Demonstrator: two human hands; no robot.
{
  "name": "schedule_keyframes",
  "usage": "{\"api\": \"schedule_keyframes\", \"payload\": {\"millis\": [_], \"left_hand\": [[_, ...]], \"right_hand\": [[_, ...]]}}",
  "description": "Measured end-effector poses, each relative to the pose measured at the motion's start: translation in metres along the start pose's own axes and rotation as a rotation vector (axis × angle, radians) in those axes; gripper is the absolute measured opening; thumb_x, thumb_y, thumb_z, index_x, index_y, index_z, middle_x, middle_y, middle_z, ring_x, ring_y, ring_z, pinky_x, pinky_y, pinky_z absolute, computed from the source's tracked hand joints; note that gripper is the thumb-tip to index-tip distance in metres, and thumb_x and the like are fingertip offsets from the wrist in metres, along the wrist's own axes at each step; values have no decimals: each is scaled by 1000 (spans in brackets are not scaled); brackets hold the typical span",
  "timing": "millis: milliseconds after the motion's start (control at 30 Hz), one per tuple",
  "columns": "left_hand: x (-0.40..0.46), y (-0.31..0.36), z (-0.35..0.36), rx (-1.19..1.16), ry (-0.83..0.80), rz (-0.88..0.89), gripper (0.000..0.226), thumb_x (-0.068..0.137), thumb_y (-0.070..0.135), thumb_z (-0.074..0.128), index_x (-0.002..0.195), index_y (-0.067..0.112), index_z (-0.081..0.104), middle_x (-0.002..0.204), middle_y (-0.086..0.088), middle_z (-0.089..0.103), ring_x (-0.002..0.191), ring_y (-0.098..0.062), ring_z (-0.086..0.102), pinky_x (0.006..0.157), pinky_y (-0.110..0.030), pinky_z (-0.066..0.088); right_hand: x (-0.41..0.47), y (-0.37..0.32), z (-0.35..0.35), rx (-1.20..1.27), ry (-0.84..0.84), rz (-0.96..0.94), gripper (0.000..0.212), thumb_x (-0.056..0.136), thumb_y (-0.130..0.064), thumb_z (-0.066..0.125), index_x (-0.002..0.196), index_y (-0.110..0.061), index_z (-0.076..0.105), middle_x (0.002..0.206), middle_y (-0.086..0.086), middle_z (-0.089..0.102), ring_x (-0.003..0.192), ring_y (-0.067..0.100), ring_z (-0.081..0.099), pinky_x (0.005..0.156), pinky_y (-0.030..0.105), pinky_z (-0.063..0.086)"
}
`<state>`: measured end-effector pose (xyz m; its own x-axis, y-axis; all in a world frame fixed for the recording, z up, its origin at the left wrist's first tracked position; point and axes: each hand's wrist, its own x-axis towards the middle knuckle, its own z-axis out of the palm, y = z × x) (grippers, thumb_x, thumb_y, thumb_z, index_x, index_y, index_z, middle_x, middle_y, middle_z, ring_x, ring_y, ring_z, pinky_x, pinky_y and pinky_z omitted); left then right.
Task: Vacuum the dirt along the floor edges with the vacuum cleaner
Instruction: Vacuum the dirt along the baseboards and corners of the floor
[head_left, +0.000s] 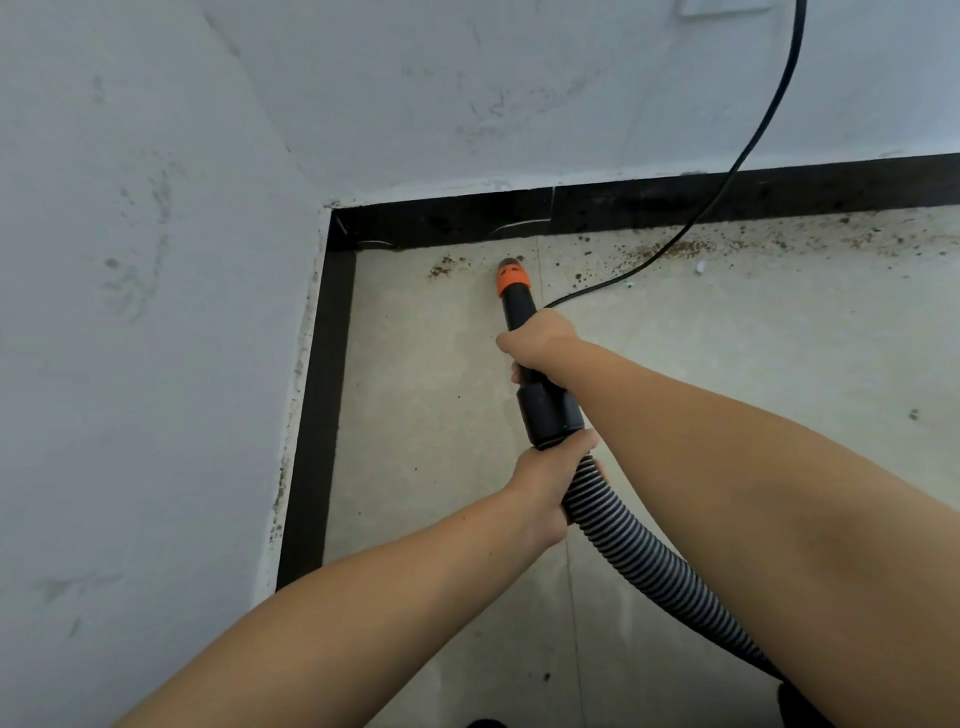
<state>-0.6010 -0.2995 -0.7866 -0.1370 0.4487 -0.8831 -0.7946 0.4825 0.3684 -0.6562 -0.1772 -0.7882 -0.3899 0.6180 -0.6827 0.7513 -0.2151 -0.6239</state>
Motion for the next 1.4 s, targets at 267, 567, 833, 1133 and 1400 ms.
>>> {"api": "schedule_keyframes", "payload": {"millis": [267,567,833,1133,1400], "left_hand": [[9,7,-23,-61,106,25,21,84,14,71,101,8,60,89,-10,64,81,-25,62,74,-38,54],[12,8,-3,46,6,25,24,86,13,69,107,5,60,95,-15,62,86,-27,60,89,-44,53],[19,21,13,78,-31,15,23,87,14,69,105,5,59,78,-8,60,71,-23,58,84,-41,53],[31,24,10,28,22,15,30,87,15,69,113,2,61,90,-11,63,83,-27,61,95,-47,51],[31,31,0,-60,83,39,36,85,15,72,117,3,61,91,-10,64,85,-26,62,94,-48,53]], "right_hand": [[2,-18,33,-46,-117,-77,24,87,-14,57,106,-7,44,73,10,63,48,18,61,48,26,50],[11,-2,-5,24,29,-13,26,87,-15,57,108,-6,45,85,13,65,45,16,60,40,21,47],[24,-4,-28,92,65,7,25,86,-13,57,106,-5,45,66,9,61,43,18,60,46,25,51],[29,-12,-19,84,-31,-43,24,87,-11,58,104,-5,44,68,11,59,29,12,52,32,17,41],[34,-26,2,70,-178,-84,30,85,-12,61,110,-4,45,64,9,60,46,18,59,50,30,53]]}}
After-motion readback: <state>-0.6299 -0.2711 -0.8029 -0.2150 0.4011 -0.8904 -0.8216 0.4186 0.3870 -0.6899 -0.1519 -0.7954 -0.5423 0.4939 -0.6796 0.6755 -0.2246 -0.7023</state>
